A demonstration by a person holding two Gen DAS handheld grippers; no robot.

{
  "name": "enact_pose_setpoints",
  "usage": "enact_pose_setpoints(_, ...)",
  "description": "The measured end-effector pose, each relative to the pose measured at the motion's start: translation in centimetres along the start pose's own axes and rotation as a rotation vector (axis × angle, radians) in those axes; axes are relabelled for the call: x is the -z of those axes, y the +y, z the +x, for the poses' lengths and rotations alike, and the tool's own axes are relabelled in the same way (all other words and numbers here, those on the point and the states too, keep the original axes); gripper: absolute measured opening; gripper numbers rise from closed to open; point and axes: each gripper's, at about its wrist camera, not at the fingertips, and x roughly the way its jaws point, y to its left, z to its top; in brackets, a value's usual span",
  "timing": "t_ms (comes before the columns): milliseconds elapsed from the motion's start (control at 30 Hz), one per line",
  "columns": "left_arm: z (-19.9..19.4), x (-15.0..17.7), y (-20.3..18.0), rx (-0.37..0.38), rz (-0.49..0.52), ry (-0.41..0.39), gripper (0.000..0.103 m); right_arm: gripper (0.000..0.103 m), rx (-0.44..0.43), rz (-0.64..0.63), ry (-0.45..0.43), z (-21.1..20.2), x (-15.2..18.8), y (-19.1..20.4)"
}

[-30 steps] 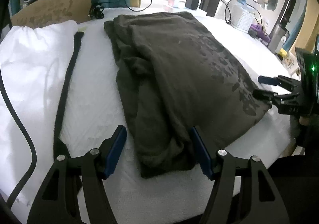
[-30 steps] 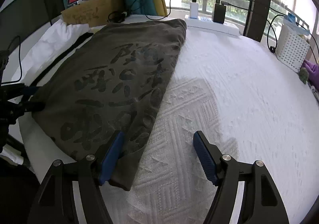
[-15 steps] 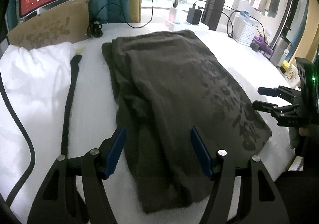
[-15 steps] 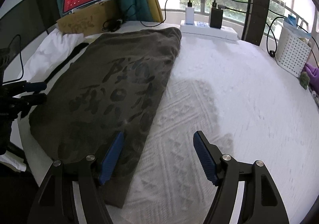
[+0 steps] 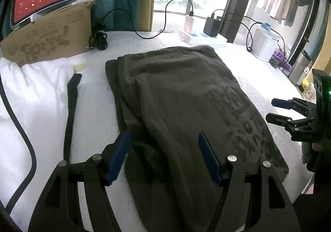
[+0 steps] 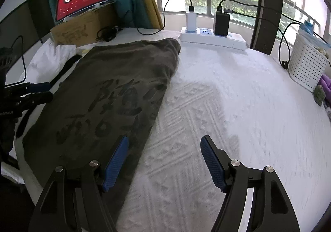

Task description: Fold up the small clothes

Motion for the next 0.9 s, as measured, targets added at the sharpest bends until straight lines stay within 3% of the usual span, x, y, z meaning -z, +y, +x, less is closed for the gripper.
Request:
enact_pose_setpoints(300,2.5,-2.3,1.6,-0.008,-0.003,0.002,0.07,0.074,0.011,-0.01,0.011,2.3,-2.4,-1.1)
enact_pose_setpoints(500,4.5,-3.8,4.0,-0.006,-0.055,-0.001,0.073,0.074,0.008,-0.042,0.017,4.2,-4.3,-1.2)
enact_pose_setpoints(900,7.7,-6.1,5.2,-0.003,-0.061,-0.004,0.075,0.074,-0.105,0.028,-0.001,8.5,-8.4,-3.1)
